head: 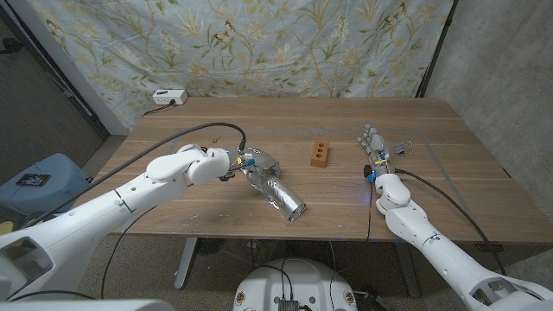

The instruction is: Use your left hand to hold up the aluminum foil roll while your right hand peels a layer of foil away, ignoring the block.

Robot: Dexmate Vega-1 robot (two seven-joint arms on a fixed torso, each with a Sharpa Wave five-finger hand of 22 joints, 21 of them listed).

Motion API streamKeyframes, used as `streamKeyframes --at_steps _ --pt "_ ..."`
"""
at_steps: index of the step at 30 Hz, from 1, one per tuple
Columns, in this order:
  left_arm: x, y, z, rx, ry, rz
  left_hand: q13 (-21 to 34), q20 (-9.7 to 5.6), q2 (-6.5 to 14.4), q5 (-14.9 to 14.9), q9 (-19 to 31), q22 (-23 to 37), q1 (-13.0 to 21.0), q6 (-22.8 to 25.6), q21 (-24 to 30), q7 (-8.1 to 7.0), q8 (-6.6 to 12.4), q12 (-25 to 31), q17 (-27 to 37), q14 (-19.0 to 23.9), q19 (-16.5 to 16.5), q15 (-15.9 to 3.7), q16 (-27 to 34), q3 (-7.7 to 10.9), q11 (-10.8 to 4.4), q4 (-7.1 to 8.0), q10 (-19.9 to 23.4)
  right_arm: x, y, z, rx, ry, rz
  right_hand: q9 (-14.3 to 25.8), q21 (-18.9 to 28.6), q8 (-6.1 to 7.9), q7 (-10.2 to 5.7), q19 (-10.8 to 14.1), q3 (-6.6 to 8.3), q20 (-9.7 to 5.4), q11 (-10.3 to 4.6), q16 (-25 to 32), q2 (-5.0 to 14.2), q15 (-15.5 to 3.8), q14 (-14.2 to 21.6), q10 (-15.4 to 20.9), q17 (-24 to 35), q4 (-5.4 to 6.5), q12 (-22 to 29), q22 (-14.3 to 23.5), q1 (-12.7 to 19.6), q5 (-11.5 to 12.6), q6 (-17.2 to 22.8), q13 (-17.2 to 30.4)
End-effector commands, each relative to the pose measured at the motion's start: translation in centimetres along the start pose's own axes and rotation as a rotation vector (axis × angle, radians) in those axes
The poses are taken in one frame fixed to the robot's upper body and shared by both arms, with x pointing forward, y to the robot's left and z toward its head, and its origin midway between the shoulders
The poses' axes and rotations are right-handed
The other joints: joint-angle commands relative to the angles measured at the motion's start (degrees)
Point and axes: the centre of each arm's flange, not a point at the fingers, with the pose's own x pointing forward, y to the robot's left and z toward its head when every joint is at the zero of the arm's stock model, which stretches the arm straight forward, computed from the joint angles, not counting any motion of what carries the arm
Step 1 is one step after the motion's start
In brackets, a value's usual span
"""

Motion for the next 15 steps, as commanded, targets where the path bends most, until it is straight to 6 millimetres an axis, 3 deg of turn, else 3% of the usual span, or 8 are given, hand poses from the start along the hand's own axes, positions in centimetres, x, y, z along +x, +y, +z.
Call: streamKeyframes --at_steps 1,15 --pt "0.1 0.6 -0.3 0.011 0.016 0.013 2.86 0.14 1.37 0.68 0.54 0.26 1.32 0.69 0.27 -0.11 0.79 2.05 0.43 0.77 0.63 -0.12 0.56 -0.02 -2.09 0.41 2.78 0.7 -0.1 1.2 -0.020 -0.012 0.010 0.20 0.21 0.14 0.04 -0.23 -0.13 -3.12 0.14 0.33 1.22 -0.89 -0.32 -0.25 0.25 -0.07 0.44 0.16 0.71 0.23 0.01 0.12" --pt "0.2 2.5 -0.6 0.032 0.059 0.005 3.56 0.03 1.63 1.32 1.51 0.33 1.61 1.30 0.49 -0.48 2.62 2.84 0.65 2.55 1.15 -0.75 0.79 0.01 -2.86 0.66 4.51 1.2 -0.1 2.0 -0.034 -0.018 0.018 0.20 0.22 0.16 0.09 -0.22 -0.15 -3.12 0.03 0.33 1.22 -0.92 -0.35 -0.26 0.24 -0.08 0.45 0.16 0.73 0.24 0.06 0.11"
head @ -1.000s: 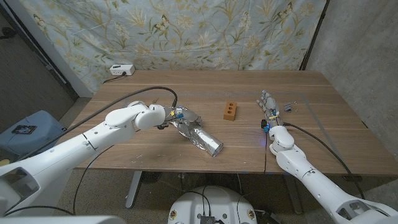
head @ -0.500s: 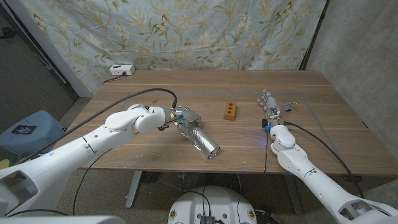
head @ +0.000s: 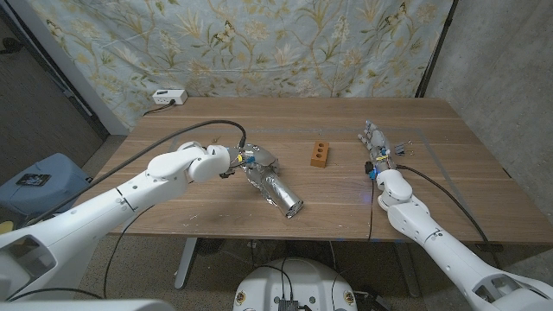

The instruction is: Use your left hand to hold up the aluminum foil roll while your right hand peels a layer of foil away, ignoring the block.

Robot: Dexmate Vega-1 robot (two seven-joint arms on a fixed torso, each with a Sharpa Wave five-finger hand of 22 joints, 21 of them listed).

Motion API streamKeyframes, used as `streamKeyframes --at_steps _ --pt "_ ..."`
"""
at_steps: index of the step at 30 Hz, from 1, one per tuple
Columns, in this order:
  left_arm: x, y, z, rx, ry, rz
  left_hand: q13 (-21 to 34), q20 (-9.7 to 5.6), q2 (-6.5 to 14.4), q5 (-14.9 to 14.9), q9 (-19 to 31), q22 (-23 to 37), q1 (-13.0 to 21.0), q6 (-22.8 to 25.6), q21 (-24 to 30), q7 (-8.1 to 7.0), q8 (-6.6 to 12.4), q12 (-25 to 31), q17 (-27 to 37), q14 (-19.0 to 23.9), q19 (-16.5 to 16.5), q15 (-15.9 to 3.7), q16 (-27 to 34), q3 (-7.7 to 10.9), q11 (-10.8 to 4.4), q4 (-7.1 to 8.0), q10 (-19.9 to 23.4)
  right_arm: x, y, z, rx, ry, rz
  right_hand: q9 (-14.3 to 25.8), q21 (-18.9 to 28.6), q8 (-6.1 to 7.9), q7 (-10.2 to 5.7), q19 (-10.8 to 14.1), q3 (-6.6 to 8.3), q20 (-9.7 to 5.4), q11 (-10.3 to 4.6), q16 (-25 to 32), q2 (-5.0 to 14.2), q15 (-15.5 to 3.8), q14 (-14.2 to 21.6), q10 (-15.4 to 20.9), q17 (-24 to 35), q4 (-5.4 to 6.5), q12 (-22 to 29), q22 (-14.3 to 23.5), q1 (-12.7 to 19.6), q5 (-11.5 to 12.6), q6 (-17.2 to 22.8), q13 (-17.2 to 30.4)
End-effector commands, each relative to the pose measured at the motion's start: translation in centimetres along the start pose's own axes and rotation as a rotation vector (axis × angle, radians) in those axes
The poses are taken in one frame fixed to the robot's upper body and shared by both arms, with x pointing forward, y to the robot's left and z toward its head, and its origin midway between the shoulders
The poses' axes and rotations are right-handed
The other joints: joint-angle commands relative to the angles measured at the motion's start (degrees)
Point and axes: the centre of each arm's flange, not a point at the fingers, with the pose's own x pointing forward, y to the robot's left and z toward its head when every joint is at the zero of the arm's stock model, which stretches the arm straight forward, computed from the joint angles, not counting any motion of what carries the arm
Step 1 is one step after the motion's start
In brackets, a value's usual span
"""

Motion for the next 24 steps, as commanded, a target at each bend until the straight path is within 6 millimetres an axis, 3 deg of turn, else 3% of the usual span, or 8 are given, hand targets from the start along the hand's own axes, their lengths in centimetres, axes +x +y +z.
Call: streamKeyframes --at_steps 1,24 --pt "0.1 1.4 -0.3 0.011 0.030 0.002 3.43 0.06 1.40 0.50 1.08 0.09 0.64 0.50 0.49 -0.08 0.90 2.71 0.17 0.77 0.52 0.06 0.39 0.25 -2.57 0.51 4.31 0.4 -0.1 0.8 -0.014 -0.007 0.004 0.20 0.22 0.16 0.12 -0.22 -0.15 -3.12 0.03 0.34 1.22 -0.93 -0.34 -0.25 0.24 -0.08 0.19 0.16 0.73 0.24 0.05 0.12" --pt "-0.1 3.3 -0.3 -0.008 0.047 0.008 3.79 0.23 1.69 1.12 0.80 0.13 -0.10 0.42 0.65 0.17 1.97 2.72 0.43 1.67 0.89 0.12 0.16 -0.10 -2.56 1.00 4.93 0.1 -0.7 1.2 -0.035 0.002 0.004 0.20 0.23 0.19 0.07 -0.20 -0.15 -3.15 0.07 0.38 1.26 -0.99 -0.34 -0.25 0.23 -0.06 0.22 0.16 0.75 0.25 0.12 0.11"
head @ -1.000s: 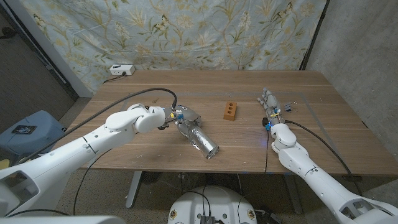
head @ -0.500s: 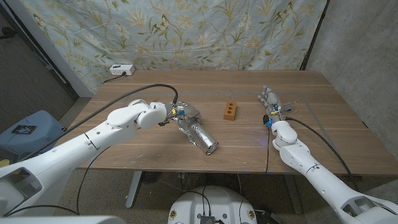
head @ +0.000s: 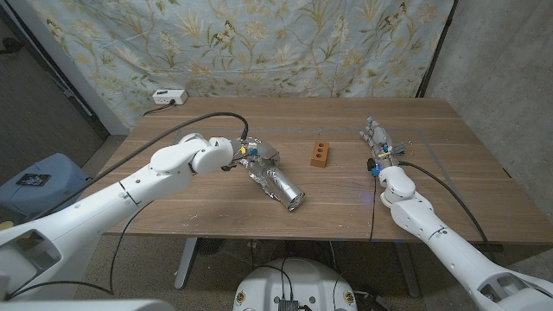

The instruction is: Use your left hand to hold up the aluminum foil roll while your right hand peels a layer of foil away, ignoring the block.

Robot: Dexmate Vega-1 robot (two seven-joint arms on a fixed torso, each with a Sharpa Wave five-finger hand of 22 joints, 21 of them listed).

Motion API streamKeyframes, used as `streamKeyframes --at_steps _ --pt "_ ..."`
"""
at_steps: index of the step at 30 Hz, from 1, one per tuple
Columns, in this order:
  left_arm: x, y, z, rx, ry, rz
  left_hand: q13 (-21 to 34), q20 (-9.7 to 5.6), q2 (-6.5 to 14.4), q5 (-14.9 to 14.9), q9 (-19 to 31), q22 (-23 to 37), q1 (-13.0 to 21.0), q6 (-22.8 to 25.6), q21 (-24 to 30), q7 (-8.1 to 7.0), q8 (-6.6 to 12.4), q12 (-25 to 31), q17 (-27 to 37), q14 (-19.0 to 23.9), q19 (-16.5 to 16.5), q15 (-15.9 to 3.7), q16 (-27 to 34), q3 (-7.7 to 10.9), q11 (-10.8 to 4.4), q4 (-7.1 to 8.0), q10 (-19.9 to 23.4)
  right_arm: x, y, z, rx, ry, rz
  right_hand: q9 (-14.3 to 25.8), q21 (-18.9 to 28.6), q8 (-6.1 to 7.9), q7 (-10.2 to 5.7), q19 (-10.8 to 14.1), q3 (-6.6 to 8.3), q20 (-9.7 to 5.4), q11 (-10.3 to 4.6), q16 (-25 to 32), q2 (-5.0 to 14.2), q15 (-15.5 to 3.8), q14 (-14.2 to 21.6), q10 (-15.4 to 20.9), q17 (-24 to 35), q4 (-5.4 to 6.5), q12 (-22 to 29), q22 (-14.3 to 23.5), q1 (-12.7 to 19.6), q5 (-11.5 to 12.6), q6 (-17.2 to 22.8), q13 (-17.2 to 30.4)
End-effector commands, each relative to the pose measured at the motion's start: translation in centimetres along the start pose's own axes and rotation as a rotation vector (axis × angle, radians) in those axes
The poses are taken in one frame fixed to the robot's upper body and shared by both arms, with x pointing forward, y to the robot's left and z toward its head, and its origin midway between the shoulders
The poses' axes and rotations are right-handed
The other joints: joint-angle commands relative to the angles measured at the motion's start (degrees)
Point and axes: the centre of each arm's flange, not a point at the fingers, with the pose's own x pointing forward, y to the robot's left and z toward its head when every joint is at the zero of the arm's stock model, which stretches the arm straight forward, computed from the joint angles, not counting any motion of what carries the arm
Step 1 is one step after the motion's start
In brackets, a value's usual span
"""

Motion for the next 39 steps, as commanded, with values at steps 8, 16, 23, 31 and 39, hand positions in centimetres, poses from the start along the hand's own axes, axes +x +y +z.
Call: streamKeyframes --at_steps 8,16,23,31,39 --pt "0.2 1.9 -0.3 -0.027 0.011 -0.013 4.20 0.05 1.89 0.61 0.69 0.15 -0.30 0.11 0.30 0.24 1.79 2.88 0.29 0.93 0.83 -0.04 0.20 0.30 -2.39 0.68 4.47 -0.1 -0.6 0.5 -0.018 0.004 0.005 0.20 0.23 0.18 0.13 -0.21 -0.12 -3.15 0.11 0.37 1.28 -0.98 -0.36 -0.27 0.22 -0.08 0.22 0.16 0.79 0.26 0.10 0.11" --pt "0.6 3.0 0.0 -0.031 0.012 -0.010 4.42 0.12 2.12 0.73 0.56 0.15 -0.92 -0.05 0.36 0.32 1.97 2.91 0.48 1.12 0.96 0.11 0.26 0.05 -2.34 1.03 4.55 0.0 -1.2 0.8 -0.024 0.006 0.006 0.20 0.23 0.17 0.11 -0.21 -0.11 -3.16 0.07 0.39 1.29 -0.98 -0.35 -0.27 0.21 -0.09 0.23 0.16 0.82 0.26 0.07 0.11" --pt "1.0 4.2 0.0 -0.051 0.012 -0.018 4.36 0.21 2.30 0.91 0.43 0.15 -1.09 0.06 0.44 0.47 2.24 2.99 0.57 1.74 1.18 0.11 0.41 0.00 -2.30 1.02 5.28 0.1 -1.6 1.3 -0.034 0.005 0.010 0.20 0.24 0.17 0.11 -0.20 -0.11 -3.15 0.14 0.41 1.29 -0.92 -0.30 -0.26 0.21 -0.09 0.24 0.16 0.82 0.26 0.07 0.11" --pt "1.4 5.1 0.0 -0.073 0.011 -0.026 4.65 0.30 2.51 1.13 0.30 0.17 -1.35 0.52 0.58 0.75 2.65 3.17 0.60 2.21 1.53 0.29 0.43 -0.03 -2.15 1.07 5.68 0.4 -2.1 1.8 -0.047 0.006 0.016 0.20 0.24 0.17 0.12 -0.20 -0.11 -3.16 0.04 0.43 1.29 -1.00 -0.30 -0.30 0.21 -0.08 0.22 0.16 0.84 0.26 0.07 0.11" --pt "1.8 5.9 0.1 -0.110 0.000 -0.015 5.08 0.35 2.65 1.29 0.17 0.18 -1.43 0.93 0.67 0.70 3.03 3.39 0.95 2.92 1.74 0.05 0.91 -0.20 -2.28 0.98 6.08 0.8 -2.5 2.3 -0.060 0.011 0.026 0.20 0.23 0.18 0.10 -0.22 -0.11 -3.16 0.02 0.43 1.28 -1.02 -0.32 -0.31 0.21 -0.09 0.23 0.16 0.85 0.26 0.09 0.11"
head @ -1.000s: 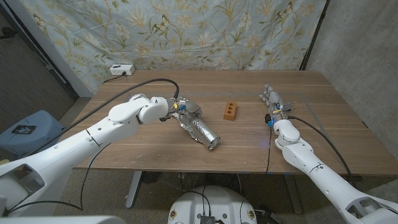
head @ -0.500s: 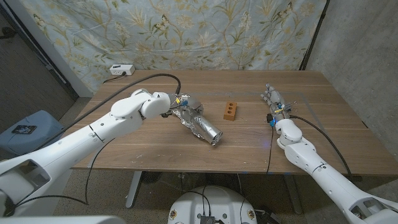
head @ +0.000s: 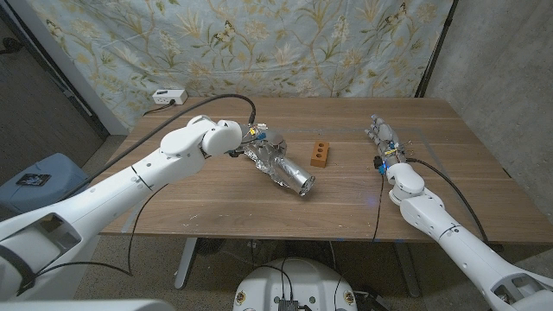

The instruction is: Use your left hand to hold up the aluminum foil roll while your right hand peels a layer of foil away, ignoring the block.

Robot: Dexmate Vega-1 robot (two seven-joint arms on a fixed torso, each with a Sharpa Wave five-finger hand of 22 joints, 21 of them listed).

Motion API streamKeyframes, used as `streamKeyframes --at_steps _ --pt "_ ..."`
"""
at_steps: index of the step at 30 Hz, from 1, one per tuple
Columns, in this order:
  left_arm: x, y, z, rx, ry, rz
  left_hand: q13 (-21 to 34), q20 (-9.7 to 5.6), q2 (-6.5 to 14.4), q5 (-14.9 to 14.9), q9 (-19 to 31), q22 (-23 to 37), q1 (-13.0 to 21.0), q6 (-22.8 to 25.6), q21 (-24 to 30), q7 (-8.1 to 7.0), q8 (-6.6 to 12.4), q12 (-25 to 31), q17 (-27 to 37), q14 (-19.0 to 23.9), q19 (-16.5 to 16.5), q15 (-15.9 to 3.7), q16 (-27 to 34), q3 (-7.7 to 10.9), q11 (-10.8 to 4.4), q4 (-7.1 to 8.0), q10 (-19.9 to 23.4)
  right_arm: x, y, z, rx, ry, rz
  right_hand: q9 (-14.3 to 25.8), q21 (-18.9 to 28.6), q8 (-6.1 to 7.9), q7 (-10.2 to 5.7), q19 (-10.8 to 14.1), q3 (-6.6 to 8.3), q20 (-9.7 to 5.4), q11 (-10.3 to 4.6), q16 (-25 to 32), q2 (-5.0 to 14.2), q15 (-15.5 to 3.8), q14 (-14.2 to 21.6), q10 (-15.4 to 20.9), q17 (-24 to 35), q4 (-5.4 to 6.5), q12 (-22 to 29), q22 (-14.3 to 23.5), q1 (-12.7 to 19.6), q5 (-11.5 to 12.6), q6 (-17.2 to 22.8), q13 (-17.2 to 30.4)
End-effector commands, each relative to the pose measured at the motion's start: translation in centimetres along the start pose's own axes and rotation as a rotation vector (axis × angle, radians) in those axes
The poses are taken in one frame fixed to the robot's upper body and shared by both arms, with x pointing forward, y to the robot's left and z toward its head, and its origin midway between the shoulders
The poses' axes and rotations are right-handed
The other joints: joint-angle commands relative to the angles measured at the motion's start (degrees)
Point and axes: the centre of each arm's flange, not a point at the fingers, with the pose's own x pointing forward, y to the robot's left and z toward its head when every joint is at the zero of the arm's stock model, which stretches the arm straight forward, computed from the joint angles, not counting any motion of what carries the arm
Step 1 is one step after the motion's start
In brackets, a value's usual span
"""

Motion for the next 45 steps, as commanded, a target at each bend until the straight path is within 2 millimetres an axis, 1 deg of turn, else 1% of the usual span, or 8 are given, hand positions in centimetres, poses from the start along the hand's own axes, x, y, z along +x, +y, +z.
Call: streamKeyframes --at_steps 1,8,9,15,16,18,29,45 --pt "0.7 1.5 0.3 -0.047 -0.006 0.003 5.17 -0.06 2.59 0.64 0.14 0.20 -1.42 1.20 0.23 0.48 2.34 3.44 0.47 0.88 0.72 0.17 0.55 0.22 -2.21 0.45 5.42 0.6 -0.7 0.9 -0.020 0.001 0.015 0.20 0.24 0.18 0.13 -0.20 -0.11 -3.16 0.06 0.42 0.99 -1.03 -0.34 -0.29 0.21 -0.09 0.24 0.16 0.55 0.26 0.09 0.11" --pt "1.2 2.1 0.1 -0.092 0.015 0.002 5.29 0.15 2.82 0.84 0.03 0.22 -1.50 1.25 0.33 0.59 2.53 3.51 0.62 1.16 0.94 0.10 0.67 0.22 -2.30 0.43 5.88 1.0 -1.0 1.4 -0.032 0.000 0.023 0.21 0.23 0.18 0.08 -0.21 -0.11 -3.17 0.00 0.43 0.99 -0.99 -0.35 -0.27 0.20 -0.09 0.25 0.16 0.57 0.26 0.08 0.11" --pt "1.3 2.1 0.1 -0.102 0.016 -0.001 5.41 0.17 2.89 0.89 0.00 0.23 -1.56 1.31 0.34 0.69 2.59 3.56 0.68 1.13 0.95 0.15 0.69 0.20 -2.09 0.47 5.93 1.0 -1.0 1.5 -0.033 -0.001 0.024 0.21 0.24 0.18 0.11 -0.21 -0.11 -3.17 -0.01 0.43 0.99 -0.97 -0.34 -0.29 0.20 -0.09 0.24 0.16 0.57 0.26 0.07 0.11" --pt "1.6 2.1 -0.8 -0.189 0.017 -0.008 5.46 0.34 3.01 1.13 -0.09 0.26 -1.75 1.69 0.46 0.94 2.92 3.53 0.67 1.43 1.21 0.36 0.66 0.19 -1.88 0.46 6.24 1.2 -1.2 1.9 -0.037 -0.007 0.024 0.21 0.24 0.19 0.12 -0.21 -0.10 -3.16 0.06 0.43 0.99 -0.93 -0.35 -0.30 0.20 -0.10 0.24 0.16 0.59 0.26 0.10 0.11" --pt "1.7 2.1 -1.0 -0.209 0.016 -0.008 5.60 0.44 3.01 1.19 -0.12 0.27 -1.77 1.72 0.50 1.02 2.97 3.61 0.71 1.56 1.29 0.38 0.73 0.17 -1.59 0.43 6.36 1.2 -1.2 1.9 -0.038 -0.009 0.024 0.21 0.24 0.19 0.10 -0.20 -0.11 -3.16 0.03 0.43 0.99 -0.92 -0.36 -0.29 0.20 -0.10 0.25 0.16 0.58 0.25 0.12 0.11" --pt "1.8 2.0 -1.3 -0.234 0.019 -0.013 5.60 0.47 3.10 1.30 -0.17 0.28 -1.81 1.99 0.54 1.17 3.12 3.67 0.75 1.76 1.38 0.38 0.80 0.17 -1.79 0.43 6.72 1.3 -1.2 2.0 -0.040 -0.011 0.023 0.21 0.24 0.18 0.06 -0.20 -0.10 -3.16 0.04 0.43 0.99 -0.93 -0.37 -0.26 0.20 -0.10 0.26 0.16 0.59 0.26 0.10 0.11" --pt "2.3 2.0 -2.1 -0.302 0.020 -0.043 6.30 0.85 3.18 1.78 -0.36 0.41 -1.93 2.71 0.89 1.58 3.65 4.03 0.97 2.94 2.02 0.63 1.33 0.09 -1.61 0.28 7.59 1.2 -1.3 2.1 -0.036 -0.010 0.024 0.21 0.24 0.19 0.12 -0.20 -0.09 -3.17 0.00 0.43 1.00 -0.98 -0.39 -0.28 0.19 -0.11 0.26 0.16 0.63 0.26 0.11 0.11" --pt "3.3 3.6 -2.7 -0.364 0.004 -0.097 7.52 1.04 3.54 2.58 -0.49 0.65 -2.25 3.49 1.41 2.01 4.35 4.62 1.53 4.15 2.76 0.84 2.17 -0.07 -1.03 0.23 9.06 1.4 -1.9 2.4 -0.036 -0.014 0.019 0.21 0.24 0.19 0.12 -0.19 -0.07 -3.17 0.01 0.45 1.01 -0.98 -0.37 -0.28 0.17 -0.14 0.26 0.16 0.69 0.26 0.12 0.11"
